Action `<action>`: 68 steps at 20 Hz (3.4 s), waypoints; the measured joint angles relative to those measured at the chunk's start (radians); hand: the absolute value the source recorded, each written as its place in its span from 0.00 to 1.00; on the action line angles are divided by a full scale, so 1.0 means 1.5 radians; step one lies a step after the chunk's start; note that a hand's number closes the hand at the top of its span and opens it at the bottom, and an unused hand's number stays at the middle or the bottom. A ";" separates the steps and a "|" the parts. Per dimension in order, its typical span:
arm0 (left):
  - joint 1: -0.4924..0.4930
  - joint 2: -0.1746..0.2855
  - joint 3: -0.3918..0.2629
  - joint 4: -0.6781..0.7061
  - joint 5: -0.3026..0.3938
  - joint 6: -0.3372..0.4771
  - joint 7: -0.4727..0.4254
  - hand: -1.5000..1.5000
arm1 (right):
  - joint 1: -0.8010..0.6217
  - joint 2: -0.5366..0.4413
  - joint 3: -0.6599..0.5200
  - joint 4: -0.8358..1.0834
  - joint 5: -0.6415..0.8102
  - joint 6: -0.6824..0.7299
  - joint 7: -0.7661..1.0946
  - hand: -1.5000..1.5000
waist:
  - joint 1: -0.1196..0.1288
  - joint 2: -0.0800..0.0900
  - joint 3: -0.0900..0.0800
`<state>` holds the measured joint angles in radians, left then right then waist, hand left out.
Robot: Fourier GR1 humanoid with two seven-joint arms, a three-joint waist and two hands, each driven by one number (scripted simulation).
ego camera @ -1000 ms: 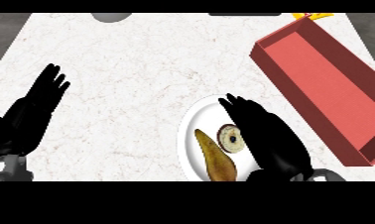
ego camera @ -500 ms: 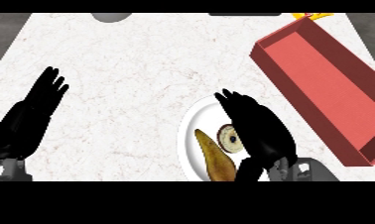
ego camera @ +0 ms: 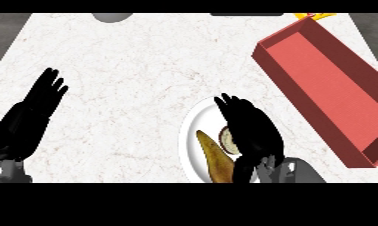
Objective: Pick the cupcake from the plate and place it in the cardboard box
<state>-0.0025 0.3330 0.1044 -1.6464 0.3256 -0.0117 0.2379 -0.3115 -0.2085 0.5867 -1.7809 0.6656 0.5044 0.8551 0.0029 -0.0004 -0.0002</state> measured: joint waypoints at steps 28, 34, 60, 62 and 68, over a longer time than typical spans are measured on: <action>-0.017 -0.058 0.046 -0.005 -0.058 -0.038 0.026 0.50 | 0.052 0.055 -0.055 0.085 0.157 0.018 -0.161 1.00 | -0.001 -0.001 -0.001; -0.049 -0.051 0.067 0.024 -0.053 -0.049 0.033 0.50 | 0.043 0.063 -0.070 0.139 0.199 -0.031 -0.221 1.00 | -0.002 -0.003 -0.003; -0.008 -0.079 0.064 -0.013 -0.073 -0.058 0.026 0.50 | -0.198 0.137 -0.141 0.060 0.280 -0.039 -0.026 1.00 | -0.004 -0.004 0.000; -0.010 -0.080 0.064 -0.010 -0.075 -0.057 0.027 0.50 | -0.223 0.132 -0.158 0.024 0.294 -0.030 -0.007 1.00 | -0.005 -0.003 0.000; -0.020 -0.077 0.066 -0.015 -0.073 -0.056 0.042 0.50 | -0.287 0.112 -0.225 -0.051 0.333 -0.006 0.025 1.00 | -0.005 -0.003 0.000</action>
<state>-0.0321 0.2179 0.2041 -1.6685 0.2167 -0.0952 0.3012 -0.7416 -0.0404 0.2495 -1.8566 1.1655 0.4950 0.8926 -0.0045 -0.0046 -0.0005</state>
